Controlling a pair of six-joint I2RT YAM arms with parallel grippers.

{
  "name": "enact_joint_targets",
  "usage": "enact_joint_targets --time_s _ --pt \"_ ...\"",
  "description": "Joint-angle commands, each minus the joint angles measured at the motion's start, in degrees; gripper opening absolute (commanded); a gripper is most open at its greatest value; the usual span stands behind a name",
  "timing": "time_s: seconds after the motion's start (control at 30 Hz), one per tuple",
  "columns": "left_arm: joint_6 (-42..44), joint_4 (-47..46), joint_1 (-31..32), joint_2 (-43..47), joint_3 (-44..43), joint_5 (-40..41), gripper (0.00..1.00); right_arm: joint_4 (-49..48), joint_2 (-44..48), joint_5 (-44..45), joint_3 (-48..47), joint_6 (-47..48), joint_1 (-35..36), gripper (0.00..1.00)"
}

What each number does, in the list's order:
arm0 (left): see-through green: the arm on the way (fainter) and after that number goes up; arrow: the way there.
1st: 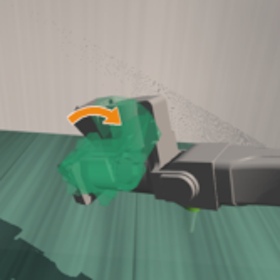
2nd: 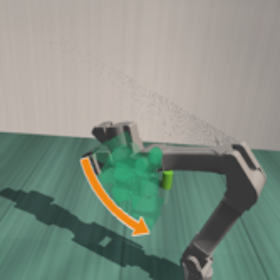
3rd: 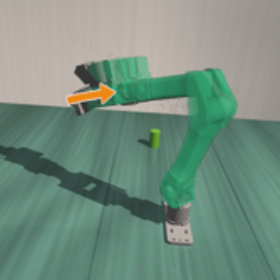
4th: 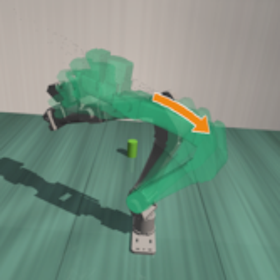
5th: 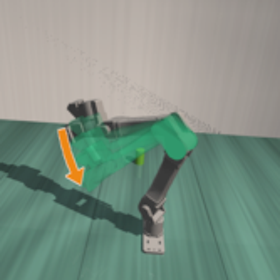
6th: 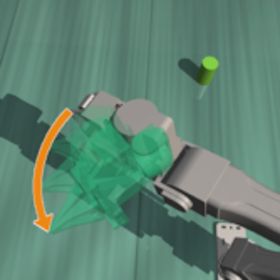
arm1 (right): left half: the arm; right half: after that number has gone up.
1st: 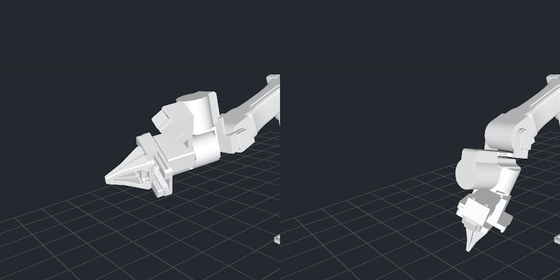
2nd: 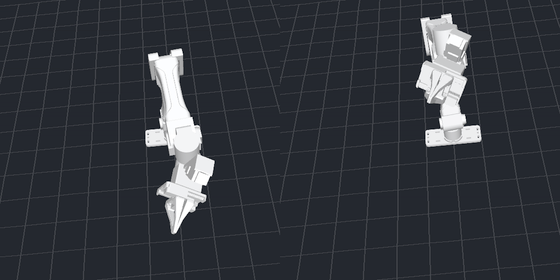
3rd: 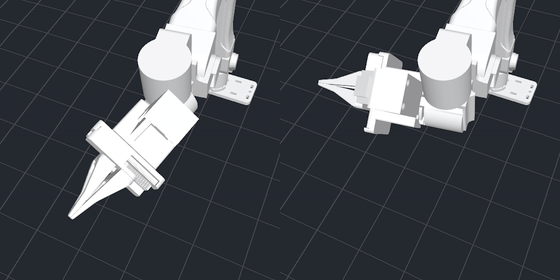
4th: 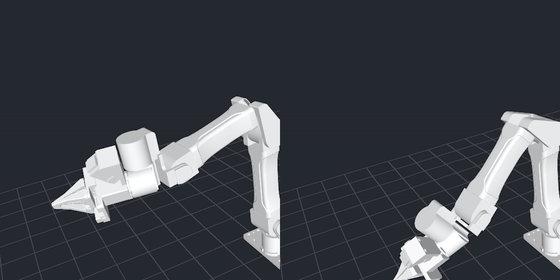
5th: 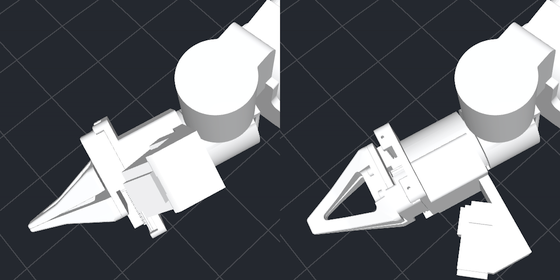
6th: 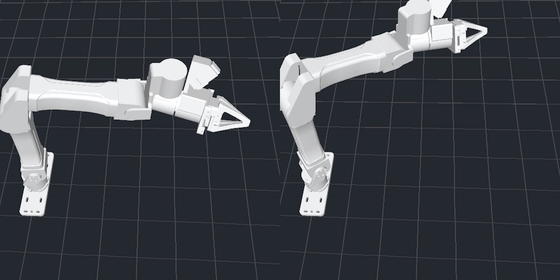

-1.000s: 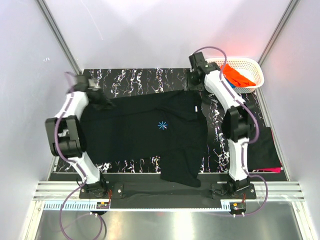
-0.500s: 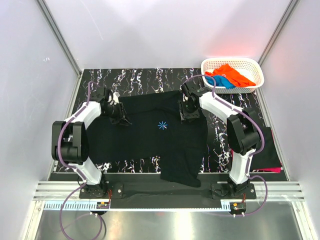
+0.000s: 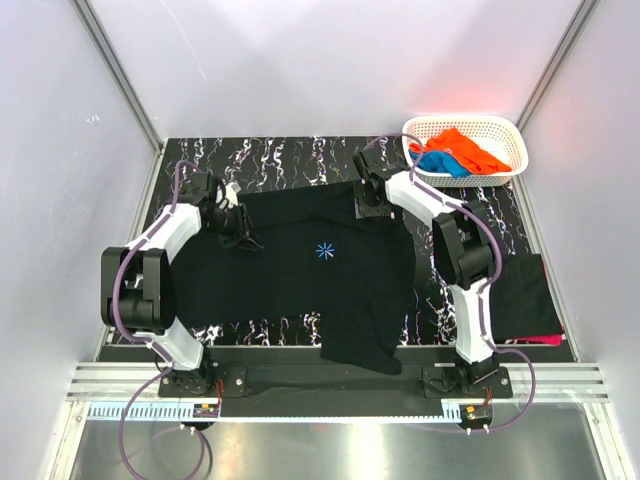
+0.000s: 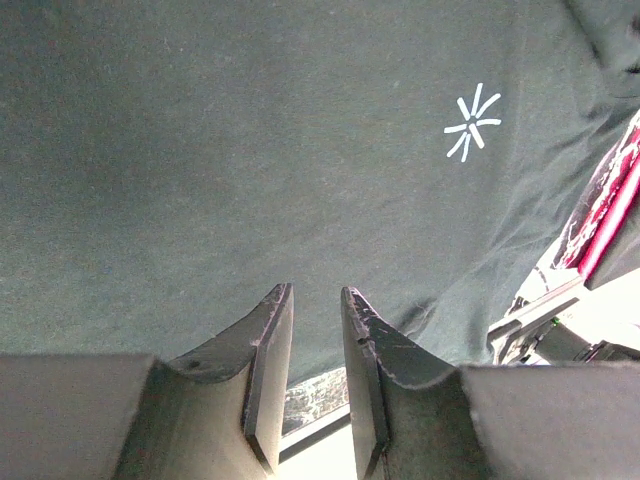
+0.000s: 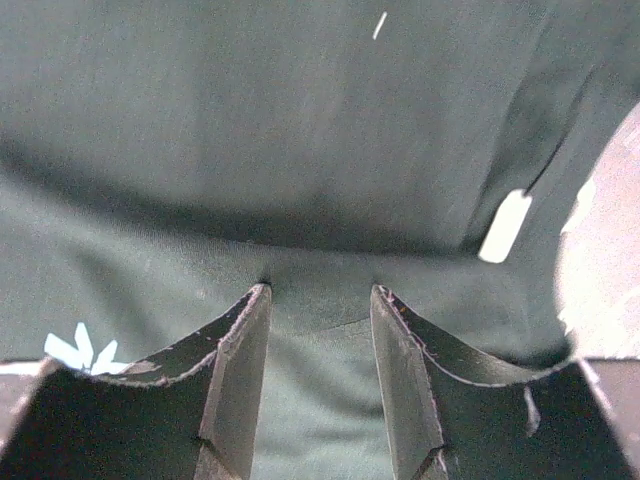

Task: Fold and stack the t-shirts
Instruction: Fold the tshirt

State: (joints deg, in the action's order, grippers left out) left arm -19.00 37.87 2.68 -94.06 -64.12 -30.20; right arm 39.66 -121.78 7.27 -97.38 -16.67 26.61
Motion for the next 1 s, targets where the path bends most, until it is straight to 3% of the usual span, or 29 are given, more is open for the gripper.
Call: enact_joint_targets --time_s 0.0,0.33,0.57,0.83,0.97 --pt "1.43 0.36 0.05 2.74 -0.57 -0.65 0.31 -1.87 -3.8 6.26 -7.19 2.86 -1.82 0.52" --pt "2.22 1.6 0.05 2.13 -0.83 -0.39 0.31 7.0 -12.71 6.45 -26.89 6.12 -4.46 0.52" --pt "1.78 0.81 -0.04 0.37 -1.01 -1.18 0.3 3.41 3.63 0.91 -7.75 7.87 0.89 0.58" --pt "1.25 0.19 -0.04 0.54 -0.22 -1.45 0.3 1.83 6.02 1.61 4.21 7.53 2.74 0.58" --pt "1.16 0.19 0.05 0.37 -0.13 -1.8 0.3 0.33 3.4 2.49 3.7 7.87 2.57 0.5"
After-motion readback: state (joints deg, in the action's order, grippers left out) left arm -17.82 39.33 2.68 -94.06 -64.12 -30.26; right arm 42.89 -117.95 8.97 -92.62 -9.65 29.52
